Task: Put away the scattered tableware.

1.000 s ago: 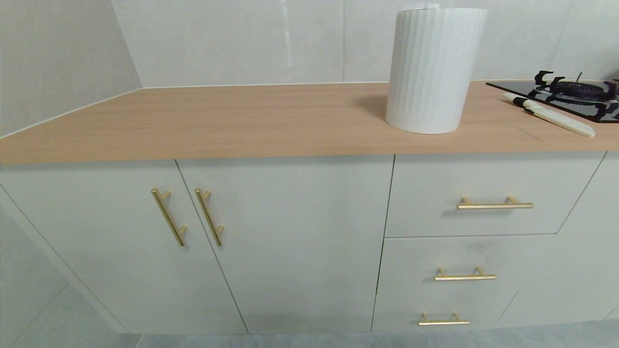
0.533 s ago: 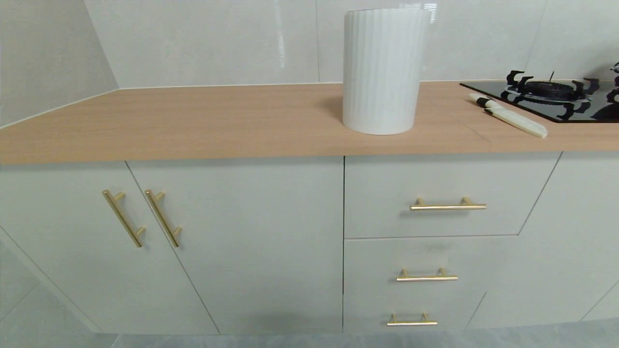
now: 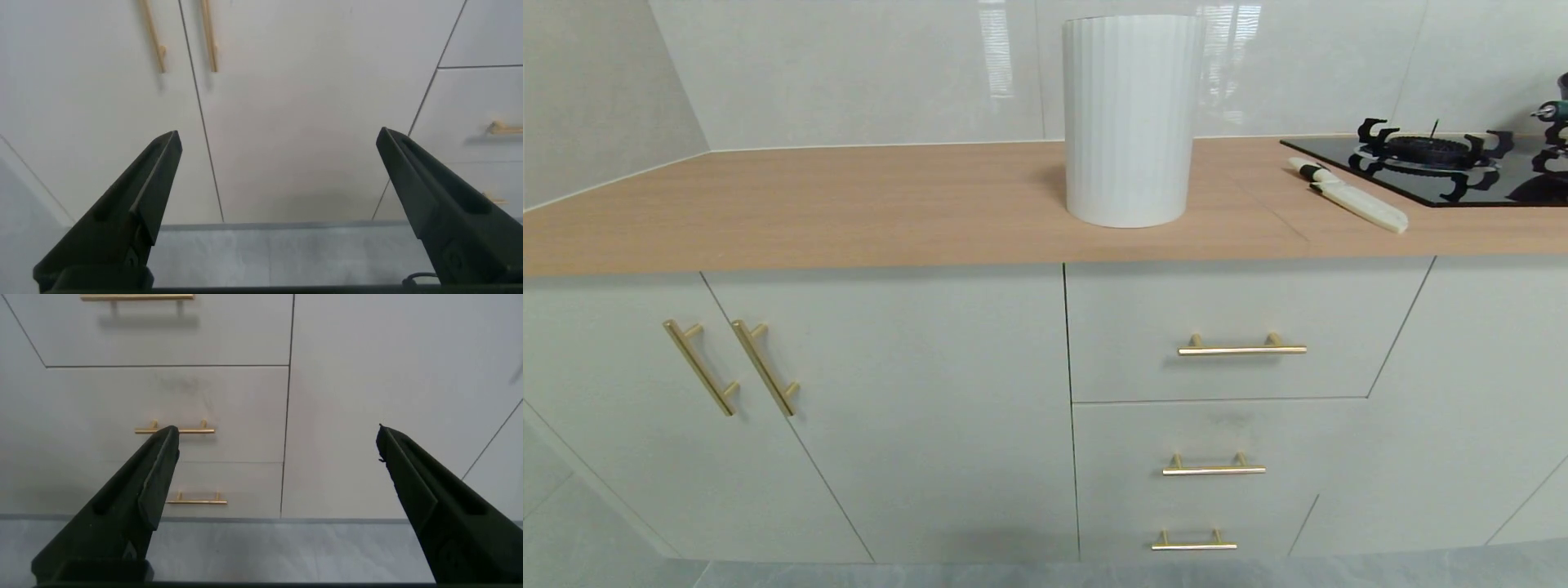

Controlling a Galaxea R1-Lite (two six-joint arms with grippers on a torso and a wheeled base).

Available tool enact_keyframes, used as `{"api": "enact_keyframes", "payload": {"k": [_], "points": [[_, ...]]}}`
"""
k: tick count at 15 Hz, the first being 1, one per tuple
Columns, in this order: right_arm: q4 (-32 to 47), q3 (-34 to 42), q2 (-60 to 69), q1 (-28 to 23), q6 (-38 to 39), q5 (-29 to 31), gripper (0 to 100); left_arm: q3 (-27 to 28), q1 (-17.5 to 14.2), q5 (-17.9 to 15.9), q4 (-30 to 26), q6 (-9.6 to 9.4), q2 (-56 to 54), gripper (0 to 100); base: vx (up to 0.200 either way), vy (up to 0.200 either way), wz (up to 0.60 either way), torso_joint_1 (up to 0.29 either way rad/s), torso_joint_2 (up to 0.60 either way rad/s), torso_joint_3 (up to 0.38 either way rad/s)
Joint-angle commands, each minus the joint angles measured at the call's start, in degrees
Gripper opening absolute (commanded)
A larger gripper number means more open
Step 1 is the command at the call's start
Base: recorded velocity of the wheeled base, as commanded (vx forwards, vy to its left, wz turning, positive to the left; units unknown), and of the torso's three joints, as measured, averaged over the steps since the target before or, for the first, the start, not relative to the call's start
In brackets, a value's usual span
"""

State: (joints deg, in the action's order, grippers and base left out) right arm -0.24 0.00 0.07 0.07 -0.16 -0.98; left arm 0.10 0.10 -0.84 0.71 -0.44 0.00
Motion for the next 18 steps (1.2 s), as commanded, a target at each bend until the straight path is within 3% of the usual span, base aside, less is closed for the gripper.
{"api": "enact_keyframes", "payload": {"k": [1, 5, 18], "points": [[0.0, 0.0, -0.1, 0.0, 0.0, 0.0, 100, 0.0, 0.0, 0.1, 0.0, 0.00, 0.0, 100, 0.000, 0.000, 0.00, 0.000, 0.00, 0.000], [0.0, 0.0, -0.1, -0.1, 0.0, 0.0, 100, 0.0, 0.0, 0.1, 0.0, 0.00, 0.1, 100, 0.150, 0.000, 0.00, -0.001, 0.00, -0.001], [0.0, 0.0, -0.1, 0.0, 0.1, 0.0, 100, 0.0, 0.0, 0.1, 0.0, 0.09, 0.0, 100, 0.000, 0.000, 0.00, 0.000, -0.02, -0.019]]}}
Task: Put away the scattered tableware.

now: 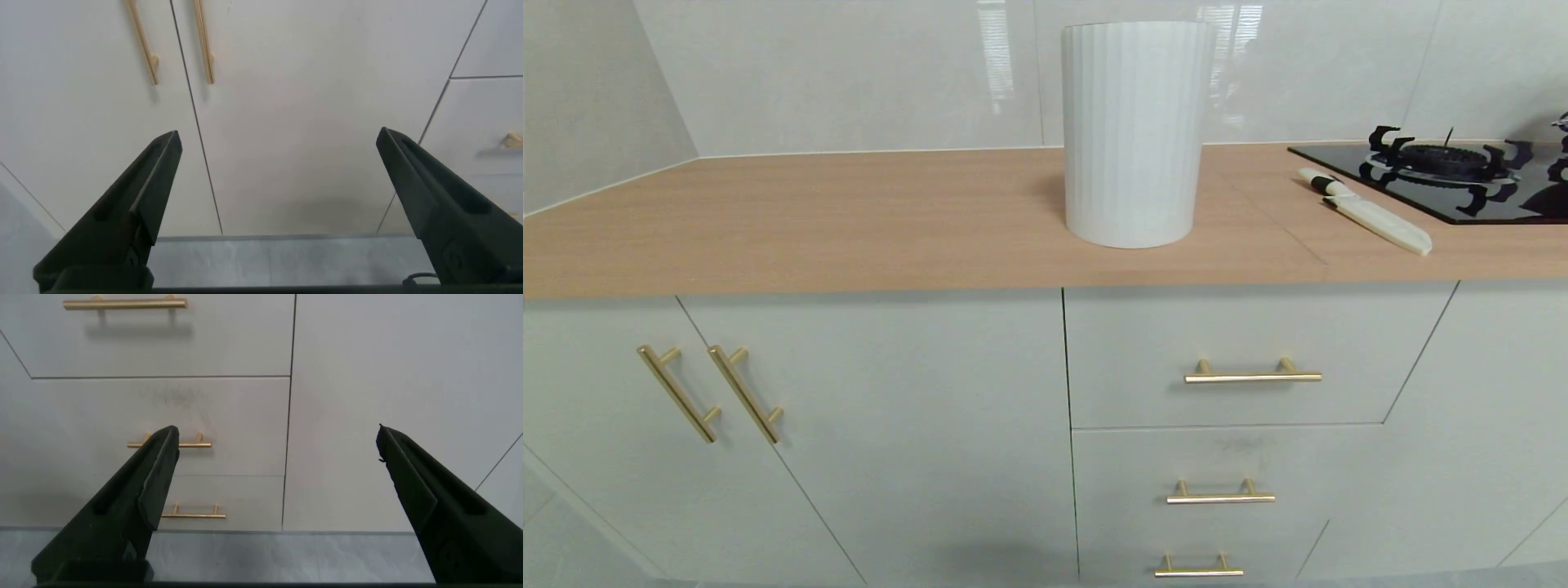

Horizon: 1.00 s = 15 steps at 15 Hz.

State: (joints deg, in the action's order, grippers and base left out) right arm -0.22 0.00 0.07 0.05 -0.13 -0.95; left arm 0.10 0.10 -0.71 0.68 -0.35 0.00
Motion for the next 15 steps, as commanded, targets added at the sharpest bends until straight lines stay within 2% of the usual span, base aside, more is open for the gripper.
{"api": "enact_keyframes", "payload": {"k": [1, 3, 6, 15], "points": [[0.0, 0.0, -0.1, 0.0, 0.0, 0.0, 100, 0.1, 0.0, 0.0, 0.0, 0.00, 0.1, 100, 0.000, 0.000, 0.00, 0.027, -0.27, -0.295], [0.0, 0.0, -0.1, 0.0, 0.0, 0.0, 100, 0.0, 0.0, 0.0, 0.0, 0.00, 0.0, 100, 0.000, 0.000, 0.00, 0.034, -0.22, -0.339], [0.0, 0.0, -0.1, 0.0, 0.0, 0.0, 100, 0.0, 0.0, 0.0, 0.0, 0.00, 0.0, 100, 0.000, 0.000, 0.00, 0.072, -0.55, -0.349], [0.0, 0.0, -0.1, 0.0, 0.0, 0.0, 100, 0.0, 0.0, 0.0, 0.0, 0.09, 0.1, 100, 0.000, 0.000, 0.00, 0.144, -0.47, -0.323]]}}
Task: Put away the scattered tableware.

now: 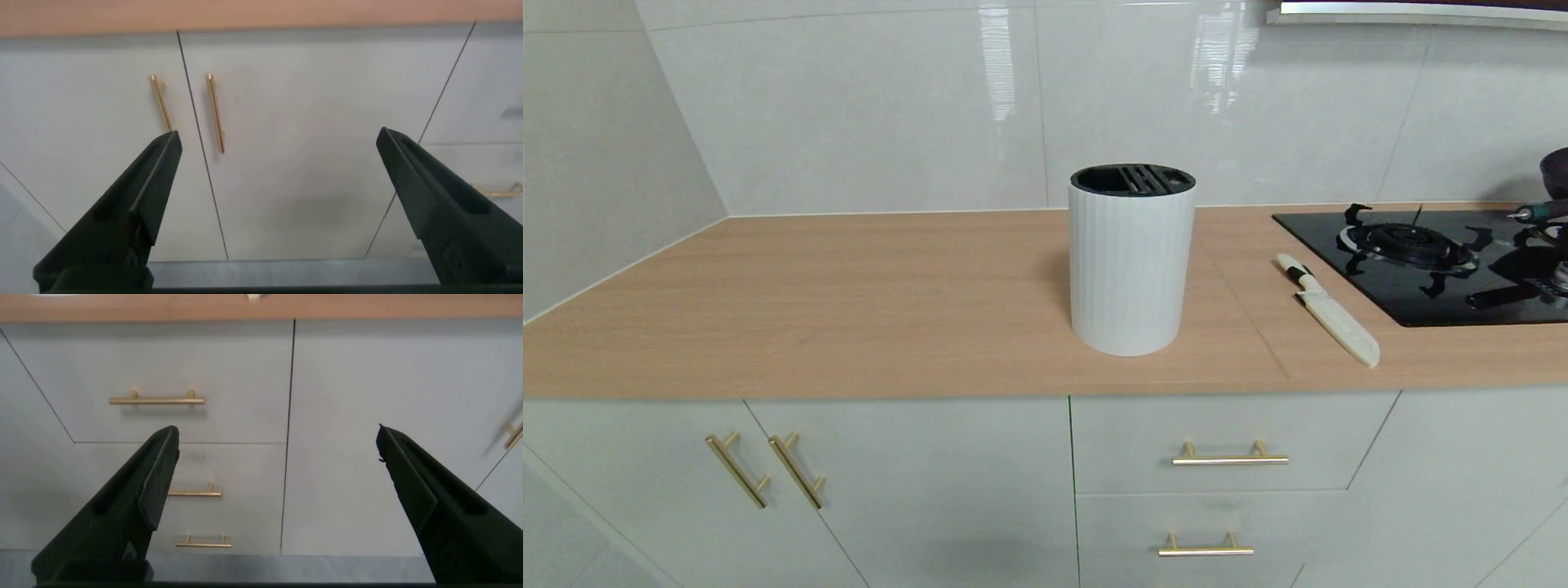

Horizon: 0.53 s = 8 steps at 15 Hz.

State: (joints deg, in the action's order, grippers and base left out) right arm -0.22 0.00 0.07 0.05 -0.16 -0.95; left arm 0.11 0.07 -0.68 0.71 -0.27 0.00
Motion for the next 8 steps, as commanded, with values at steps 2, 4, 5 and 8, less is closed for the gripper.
{"api": "enact_keyframes", "payload": {"k": [2, 4, 5, 8], "points": [[0.0, 0.0, -0.1, 0.0, 0.0, 0.0, 100, 0.0, 0.0, 0.0, 0.0, 0.00, 0.0, 100, 0.000, 0.000, 0.00, 0.183, -0.49, -0.312], [0.0, 0.0, -0.1, 0.0, 0.0, 0.0, 100, 0.1, 0.0, 0.0, 0.0, 0.00, 0.0, 100, 0.000, 0.000, 0.00, 0.193, -0.50, -0.310], [0.0, 0.0, -0.1, 0.0, 0.0, 0.0, 100, 0.0, 0.0, 0.0, 0.0, 0.00, 0.1, 100, 0.000, 0.000, 0.00, 0.198, -0.50, -0.300], [0.0, 0.0, -0.1, 0.0, 0.0, 0.0, 100, 0.0, 0.0, 0.0, 0.0, 0.00, 0.0, 100, 0.000, 0.000, 0.00, 0.217, -0.52, -0.307]]}}
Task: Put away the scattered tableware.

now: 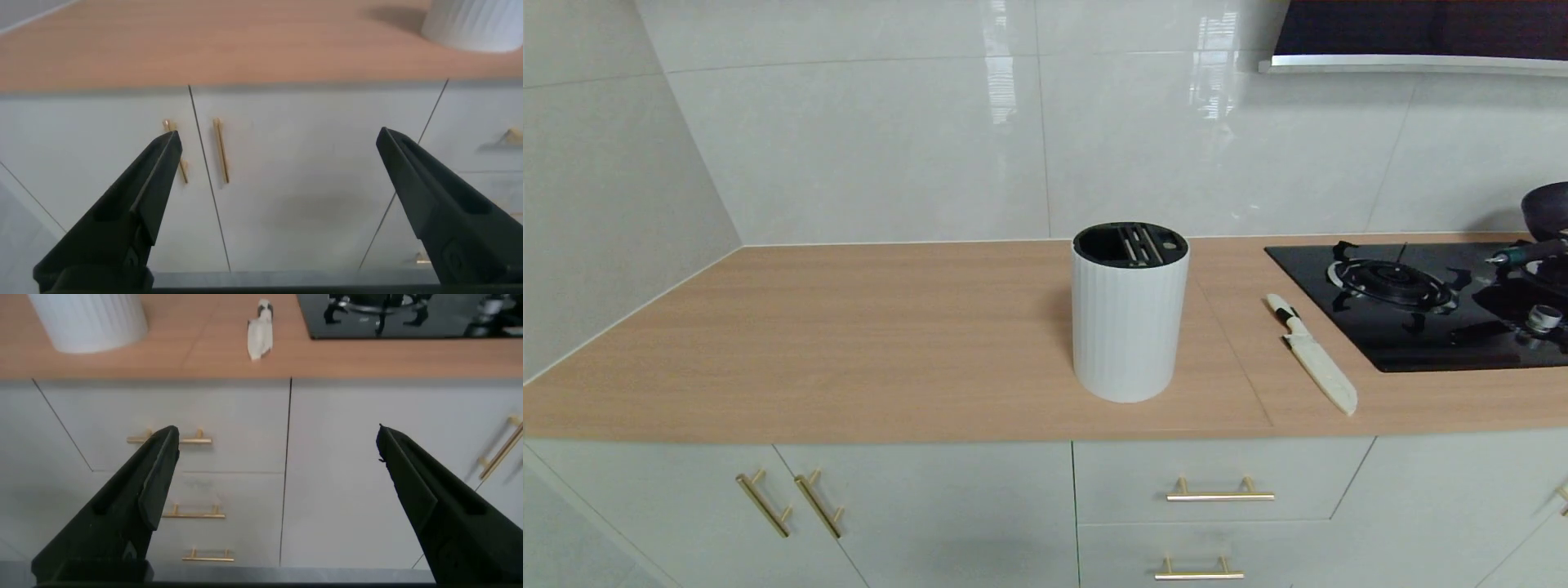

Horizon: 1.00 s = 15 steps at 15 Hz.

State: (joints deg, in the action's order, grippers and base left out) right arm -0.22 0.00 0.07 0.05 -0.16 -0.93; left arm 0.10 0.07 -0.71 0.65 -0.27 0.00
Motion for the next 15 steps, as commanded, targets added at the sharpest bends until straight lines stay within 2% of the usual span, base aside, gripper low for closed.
{"api": "enact_keyframes", "payload": {"k": [1, 10, 15], "points": [[0.0, 0.0, -0.1, 0.0, 0.0, 0.0, 100, 0.0, 0.0, 0.0, 0.1, 0.00, 0.1, 100, 0.000, 0.000, 0.00, 0.237, -0.54, -0.310], [0.0, 0.0, -0.1, 0.0, 0.0, 0.0, 100, 0.0, 0.0, 0.0, 0.1, 0.00, 0.0, 100, 0.000, 0.000, 0.00, 0.252, -0.57, -0.321], [0.0, 0.0, -0.1, 0.0, 0.0, 0.0, 100, 0.0, 0.0, 0.0, 0.1, 0.00, 0.0, 100, 0.000, 0.000, 0.00, 0.194, -0.41, -0.225]]}}
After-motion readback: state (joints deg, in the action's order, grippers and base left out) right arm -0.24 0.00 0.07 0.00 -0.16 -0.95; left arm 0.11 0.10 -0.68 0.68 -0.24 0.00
